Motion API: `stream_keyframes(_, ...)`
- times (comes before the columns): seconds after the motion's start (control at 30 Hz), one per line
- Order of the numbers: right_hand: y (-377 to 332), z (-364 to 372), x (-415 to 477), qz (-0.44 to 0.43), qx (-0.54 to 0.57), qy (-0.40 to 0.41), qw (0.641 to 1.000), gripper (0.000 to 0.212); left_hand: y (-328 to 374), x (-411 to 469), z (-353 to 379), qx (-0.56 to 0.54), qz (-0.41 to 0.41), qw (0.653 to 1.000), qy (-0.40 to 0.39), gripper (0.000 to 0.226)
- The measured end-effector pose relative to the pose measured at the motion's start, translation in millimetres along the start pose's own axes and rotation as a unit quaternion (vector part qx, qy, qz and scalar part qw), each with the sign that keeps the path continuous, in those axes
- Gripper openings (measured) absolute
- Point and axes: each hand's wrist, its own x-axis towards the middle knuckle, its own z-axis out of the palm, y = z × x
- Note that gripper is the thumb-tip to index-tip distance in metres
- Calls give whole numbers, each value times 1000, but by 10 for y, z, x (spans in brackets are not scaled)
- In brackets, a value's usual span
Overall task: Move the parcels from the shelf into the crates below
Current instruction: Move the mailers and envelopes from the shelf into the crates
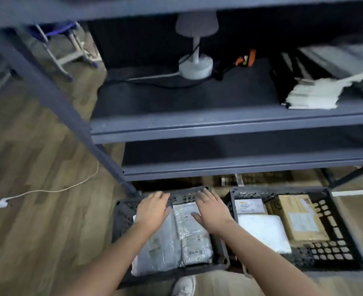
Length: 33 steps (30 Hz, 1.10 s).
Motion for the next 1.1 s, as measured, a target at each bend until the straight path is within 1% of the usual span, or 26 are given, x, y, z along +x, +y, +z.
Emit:
stream_keyframes(0.13, -190, -1066, -670, -5, -20, 57, 998, 56, 211, -435, -1063, -13, 3, 1000, 28, 48)
stream_keyframes(0.27, -273, -2001, -1334, -7, -77, 70, 995, 59, 388, -848, -1965, -36, 31, 998, 49, 56)
stream_keyframes(0.33, -285, -2405, -1589, 1, -93, 89, 992, 61, 452, -1002, -2374, -42, 48, 996, 68, 59)
stream_keyframes(0.5, -280, -3336, -1954, 23, -95, 178, 979, 59, 528, -1121, -3262, -41, 72, 982, 168, 58)
stream_keyframes(0.6, -303, -3740, -1982, 39, -78, 230, 969, 59, 507, -1064, -3700, -47, 74, 973, 213, 57)
stream_keyframes(0.67, -333, -3929, -1952, 36, -70, 251, 965, 58, 470, -1018, -3961, -44, 79, 966, 243, 56)
stream_keyframes(0.77, -411, -4155, -1835, 26, -35, 259, 965, 58, 342, -899, -4332, -58, 76, 958, 271, 56)
stream_keyframes(0.83, -467, -4271, -1694, 16, -11, 262, 965, 60, 215, -765, -4528, -65, 65, 955, 281, 61)
stream_keyframes(1.0, -594, -4476, -1218, -21, -39, 271, 962, 61, -116, -321, -4662, -54, 33, 965, 253, 82)
stream_keyframes(1.1, -662, -4567, -889, -33, -47, 270, 961, 62, -267, -64, -4652, -32, 36, 972, 228, 90)
